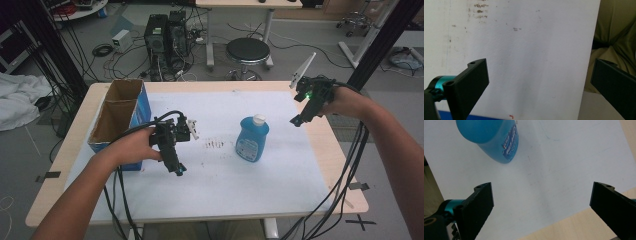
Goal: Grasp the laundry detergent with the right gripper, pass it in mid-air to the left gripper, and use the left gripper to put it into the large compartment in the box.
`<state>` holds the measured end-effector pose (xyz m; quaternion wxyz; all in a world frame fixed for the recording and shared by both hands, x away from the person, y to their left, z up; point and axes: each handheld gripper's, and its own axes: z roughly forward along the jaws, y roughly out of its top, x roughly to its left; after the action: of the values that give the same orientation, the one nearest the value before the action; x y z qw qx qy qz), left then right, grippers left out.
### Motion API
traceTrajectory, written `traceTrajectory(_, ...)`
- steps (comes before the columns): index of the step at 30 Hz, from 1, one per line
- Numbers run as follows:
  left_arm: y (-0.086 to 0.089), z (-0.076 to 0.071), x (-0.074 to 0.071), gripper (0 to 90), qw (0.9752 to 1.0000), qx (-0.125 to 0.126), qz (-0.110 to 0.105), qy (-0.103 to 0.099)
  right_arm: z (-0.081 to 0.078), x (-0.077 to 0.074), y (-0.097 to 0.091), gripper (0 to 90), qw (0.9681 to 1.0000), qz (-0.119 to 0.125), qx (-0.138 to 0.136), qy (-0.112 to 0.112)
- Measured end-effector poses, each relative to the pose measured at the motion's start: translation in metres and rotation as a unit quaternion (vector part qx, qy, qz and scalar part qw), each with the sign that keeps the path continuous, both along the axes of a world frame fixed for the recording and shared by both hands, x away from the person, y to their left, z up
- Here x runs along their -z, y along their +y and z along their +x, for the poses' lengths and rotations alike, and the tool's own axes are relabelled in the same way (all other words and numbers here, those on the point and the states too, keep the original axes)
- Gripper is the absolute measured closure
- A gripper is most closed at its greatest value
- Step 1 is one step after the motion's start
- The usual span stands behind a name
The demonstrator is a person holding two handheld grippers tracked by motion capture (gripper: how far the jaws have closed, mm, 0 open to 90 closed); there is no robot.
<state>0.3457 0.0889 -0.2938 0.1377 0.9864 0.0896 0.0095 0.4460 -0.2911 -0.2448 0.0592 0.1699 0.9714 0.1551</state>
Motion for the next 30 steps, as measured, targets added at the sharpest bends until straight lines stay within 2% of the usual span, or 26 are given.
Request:
traceTrajectory(6,0.000,0.000,0.000,1.7,1.0000,0.004,-0.002,-0.003,-0.010,0.011,-0.004,4.2,0.9998,0.011,0.016,0.002)
traceTrajectory(12,0.000,0.000,0.000,1.7,1.0000,0.005,-0.002,-0.003,-0.019,0.020,-0.006,4.2,0.9983,0.042,0.040,0.010)
traceTrajectory(17,-0.001,0.000,0.002,1.7,1.0000,0.004,-0.004,-0.003,-0.024,0.028,-0.007,4.2,0.9973,0.047,0.054,0.015)
traceTrajectory(23,0.000,0.000,0.004,1.7,1.0000,0.002,-0.005,-0.003,-0.031,0.039,-0.007,4.2,0.9937,0.064,0.082,0.042)
traceTrajectory(26,0.000,0.000,0.004,1.7,1.0000,0.004,-0.005,-0.004,-0.036,0.044,-0.006,4.2,0.9925,0.068,0.091,0.046)
traceTrajectory(30,0.000,0.001,0.004,1.7,0.9999,0.003,-0.009,-0.006,-0.043,0.048,-0.008,4.2,0.9893,0.085,0.107,0.051)
